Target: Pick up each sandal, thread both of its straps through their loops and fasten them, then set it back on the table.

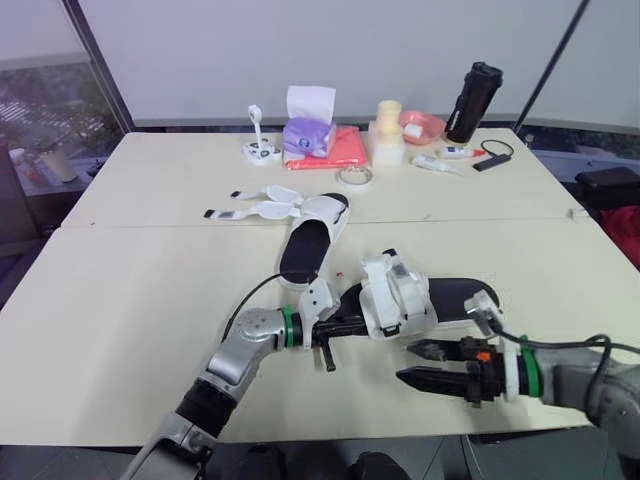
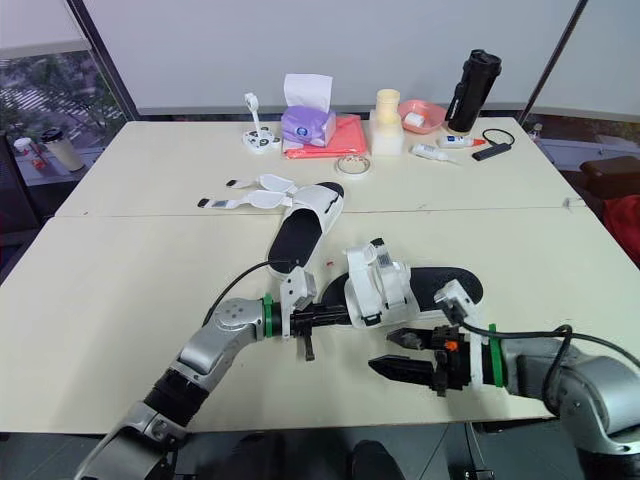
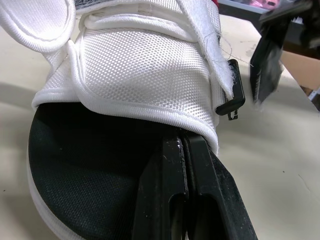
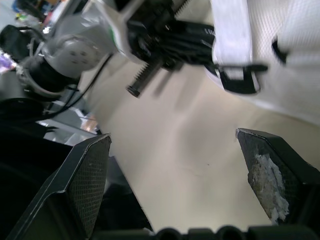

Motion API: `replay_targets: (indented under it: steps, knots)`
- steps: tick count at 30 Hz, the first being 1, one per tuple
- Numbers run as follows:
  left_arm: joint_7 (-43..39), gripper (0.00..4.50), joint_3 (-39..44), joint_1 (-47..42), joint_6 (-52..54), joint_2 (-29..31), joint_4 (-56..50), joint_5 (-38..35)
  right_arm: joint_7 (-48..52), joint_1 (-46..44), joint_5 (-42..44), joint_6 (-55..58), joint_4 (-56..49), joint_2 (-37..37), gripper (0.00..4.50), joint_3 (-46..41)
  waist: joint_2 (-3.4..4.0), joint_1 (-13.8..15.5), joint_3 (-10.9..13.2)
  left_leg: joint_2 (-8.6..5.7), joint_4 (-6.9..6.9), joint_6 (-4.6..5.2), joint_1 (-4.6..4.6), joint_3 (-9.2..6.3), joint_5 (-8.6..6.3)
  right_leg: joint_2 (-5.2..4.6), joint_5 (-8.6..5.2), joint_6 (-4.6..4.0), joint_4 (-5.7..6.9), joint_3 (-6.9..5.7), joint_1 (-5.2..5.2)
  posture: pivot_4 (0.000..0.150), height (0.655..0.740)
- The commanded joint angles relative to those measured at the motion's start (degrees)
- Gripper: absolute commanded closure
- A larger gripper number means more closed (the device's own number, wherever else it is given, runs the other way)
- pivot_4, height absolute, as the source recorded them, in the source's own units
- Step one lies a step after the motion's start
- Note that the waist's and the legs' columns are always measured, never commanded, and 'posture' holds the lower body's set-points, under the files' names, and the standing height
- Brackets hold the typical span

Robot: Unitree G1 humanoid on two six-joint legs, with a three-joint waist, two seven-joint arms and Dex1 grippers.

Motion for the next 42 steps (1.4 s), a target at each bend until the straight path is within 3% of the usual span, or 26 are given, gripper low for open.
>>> replay_targets:
  steps: [1,11,14,20,21,35,42]
  knots:
    - [0.44,4.48,-0.99,1.39,2.38,1.71,4.93,3.63,-2.13,-0.66,-0.67,-3.4,0.84,1.42,0.18,-0.08,-0.02,0.05,0.01,0.0,-0.01,0.0,0.0,0.0,0.0,0.01,0.0,0.0,0.0,-0.01,0.0,0.15,0.74]
    - [0.55,4.48,-0.65,1.25,2.27,1.78,5.42,3.76,-4.82,-5.42,2.57,-2.97,4.03,3.0,0.18,0.06,-0.03,-0.06,0.02,0.02,-0.03,0.0,0.01,-0.01,0.01,0.01,0.0,0.0,0.01,0.0,-0.01,0.15,0.74]
    - [0.96,4.48,-0.56,1.68,2.54,1.66,5.11,3.74,-5.84,-6.85,5.51,-0.93,4.73,4.06,1.11,-0.66,-0.02,-0.18,0.01,0.02,-0.03,0.01,0.02,0.0,0.02,0.03,0.01,-0.01,0.01,0.01,-0.01,0.15,0.74]
    - [1.49,4.48,-0.41,2.5,2.64,1.49,4.82,3.88,-7.17,-7.03,8.29,1.55,4.56,4.59,4.16,-0.75,-0.02,-0.11,0.01,0.02,-0.05,0.01,0.02,-0.01,0.02,0.06,0.01,-0.01,0.02,0.01,-0.01,0.15,0.74]
    - [1.55,4.48,-0.41,2.64,2.69,1.5,4.69,3.89,-7.08,-6.86,8.37,1.81,4.41,4.37,4.44,-0.59,0.0,-0.11,0.0,0.02,-0.05,0.01,0.02,0.0,0.02,0.05,0.01,-0.01,0.02,0.01,-0.02,0.15,0.74]
    - [2.06,4.48,-0.49,2.97,2.68,1.45,4.76,4.06,1.96,3.86,-1.06,-5.23,-0.67,-9.76,4.44,11.16,-0.02,0.03,-0.04,0.01,-0.21,0.01,0.02,0.0,0.02,0.04,0.0,-0.01,-0.06,0.0,-0.03,0.15,0.74]
    - [1.97,4.48,-0.64,2.86,2.47,1.54,5.28,4.07,5.62,5.81,6.74,-4.8,-4.08,-11.98,4.44,4.26,-0.09,0.15,-0.06,0.0,-0.21,0.01,0.03,0.0,0.02,0.05,0.0,-0.01,-0.08,-0.02,0.0,0.15,0.74]
